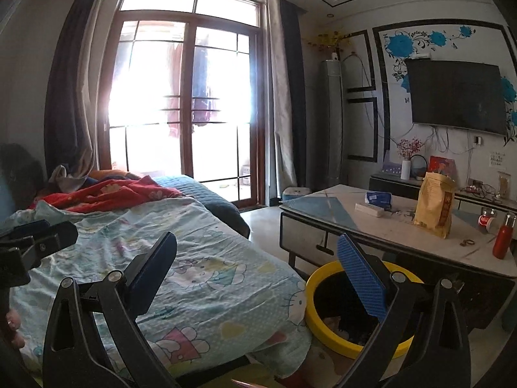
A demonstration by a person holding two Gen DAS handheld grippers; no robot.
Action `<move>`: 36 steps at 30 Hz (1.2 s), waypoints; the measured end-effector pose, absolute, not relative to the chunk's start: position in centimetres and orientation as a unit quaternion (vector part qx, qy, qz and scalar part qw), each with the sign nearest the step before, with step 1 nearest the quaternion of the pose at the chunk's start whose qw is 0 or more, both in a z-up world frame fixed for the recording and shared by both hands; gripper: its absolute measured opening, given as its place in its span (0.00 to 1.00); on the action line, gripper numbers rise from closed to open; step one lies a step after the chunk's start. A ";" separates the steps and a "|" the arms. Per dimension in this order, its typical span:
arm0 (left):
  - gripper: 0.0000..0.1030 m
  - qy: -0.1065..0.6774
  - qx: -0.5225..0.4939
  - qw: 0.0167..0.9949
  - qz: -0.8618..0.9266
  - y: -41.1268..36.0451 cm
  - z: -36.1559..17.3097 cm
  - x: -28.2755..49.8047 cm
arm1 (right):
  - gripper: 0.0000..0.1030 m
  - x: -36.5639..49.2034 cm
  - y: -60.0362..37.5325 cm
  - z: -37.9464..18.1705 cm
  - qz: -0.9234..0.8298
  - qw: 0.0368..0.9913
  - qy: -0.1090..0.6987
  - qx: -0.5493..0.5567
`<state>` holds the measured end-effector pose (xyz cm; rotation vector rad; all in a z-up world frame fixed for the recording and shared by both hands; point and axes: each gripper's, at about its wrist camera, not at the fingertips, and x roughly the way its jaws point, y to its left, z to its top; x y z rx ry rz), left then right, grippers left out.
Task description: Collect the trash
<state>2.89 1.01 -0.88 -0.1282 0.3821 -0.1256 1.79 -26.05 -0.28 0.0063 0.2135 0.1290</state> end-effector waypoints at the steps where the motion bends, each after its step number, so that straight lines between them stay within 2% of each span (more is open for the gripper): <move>1: 0.89 0.190 -0.063 0.978 -0.063 0.9 -0.9 2.9 | 0.94 1.8 -26.1 -0.2 0.063 0.992 0.105 0.003; 36: 0.89 0.197 -0.063 0.976 -0.062 1.0 -1.1 2.9 | 0.94 2.4 -26.2 -0.9 0.055 0.991 0.118 0.010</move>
